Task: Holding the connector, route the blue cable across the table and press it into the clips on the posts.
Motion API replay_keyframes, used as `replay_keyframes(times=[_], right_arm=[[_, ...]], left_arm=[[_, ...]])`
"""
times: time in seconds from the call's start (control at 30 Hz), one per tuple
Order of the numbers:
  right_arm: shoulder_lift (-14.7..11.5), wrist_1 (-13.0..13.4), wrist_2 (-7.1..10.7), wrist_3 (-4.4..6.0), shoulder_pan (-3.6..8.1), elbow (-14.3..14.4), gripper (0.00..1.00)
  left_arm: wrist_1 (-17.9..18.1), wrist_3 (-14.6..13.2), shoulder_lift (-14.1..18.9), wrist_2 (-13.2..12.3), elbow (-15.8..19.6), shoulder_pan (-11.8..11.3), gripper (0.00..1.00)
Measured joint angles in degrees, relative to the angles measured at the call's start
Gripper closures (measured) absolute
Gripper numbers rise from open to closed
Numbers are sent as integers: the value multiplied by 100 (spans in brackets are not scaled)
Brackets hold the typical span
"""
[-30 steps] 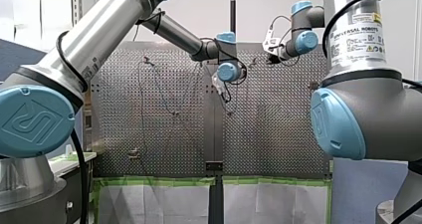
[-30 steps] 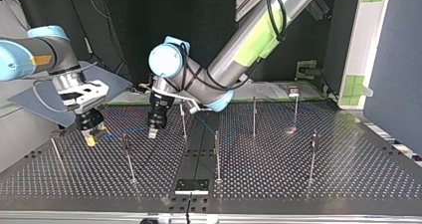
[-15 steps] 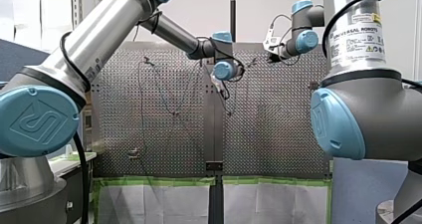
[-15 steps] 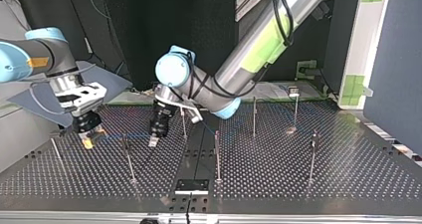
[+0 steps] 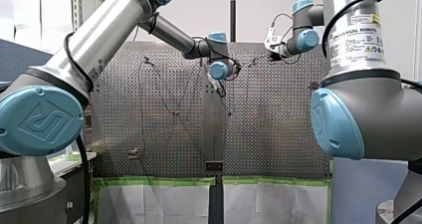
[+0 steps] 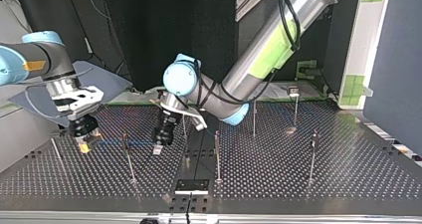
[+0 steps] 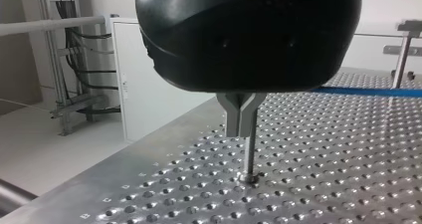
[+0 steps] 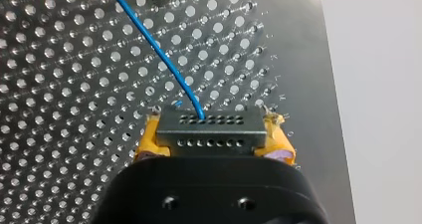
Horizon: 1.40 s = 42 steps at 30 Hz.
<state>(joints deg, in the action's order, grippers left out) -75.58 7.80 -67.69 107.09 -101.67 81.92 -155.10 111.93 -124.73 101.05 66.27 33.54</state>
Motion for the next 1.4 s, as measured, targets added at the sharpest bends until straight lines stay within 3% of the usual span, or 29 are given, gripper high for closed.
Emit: replay_keyframes(times=[0.2, 0.23, 0.27, 0.3, 0.37, 0.4, 0.43, 0.8, 0.97, 1.4], right_arm=[[9, 5, 2, 2, 25, -1, 100], [10, 5, 2, 1, 30, -2, 100], [10, 5, 4, -2, 34, -2, 100], [11, 5, 5, -6, 36, -2, 100], [11, 5, 8, -15, 39, -2, 100], [13, 4, 9, -17, 40, -2, 100], [14, 5, 9, -20, 40, -2, 100], [25, 27, 4, -30, 45, -2, 100], [43, 64, 4, -10, 55, -1, 100], [61, 61, 19, -32, 40, 0, 100]], left_arm=[[-127, 1, 4, -90, -1, 52, 78], [-134, 2, 3, -95, -1, 59, 56], [-139, 2, 3, -99, -1, 62, 43], [-145, 0, 4, -101, -1, 65, 43], [-177, -11, 5, -99, -2, 71, 9], [-198, -19, 5, -97, -1, 72, 9], [-233, -38, 5, -92, 1, 73, 0], [-828, -264, 21, -98, 16, 107, 0], [-1074, -430, 161, -135, 179, 167, 0], [-459, -211, 911, -83, 936, 304, 0]])
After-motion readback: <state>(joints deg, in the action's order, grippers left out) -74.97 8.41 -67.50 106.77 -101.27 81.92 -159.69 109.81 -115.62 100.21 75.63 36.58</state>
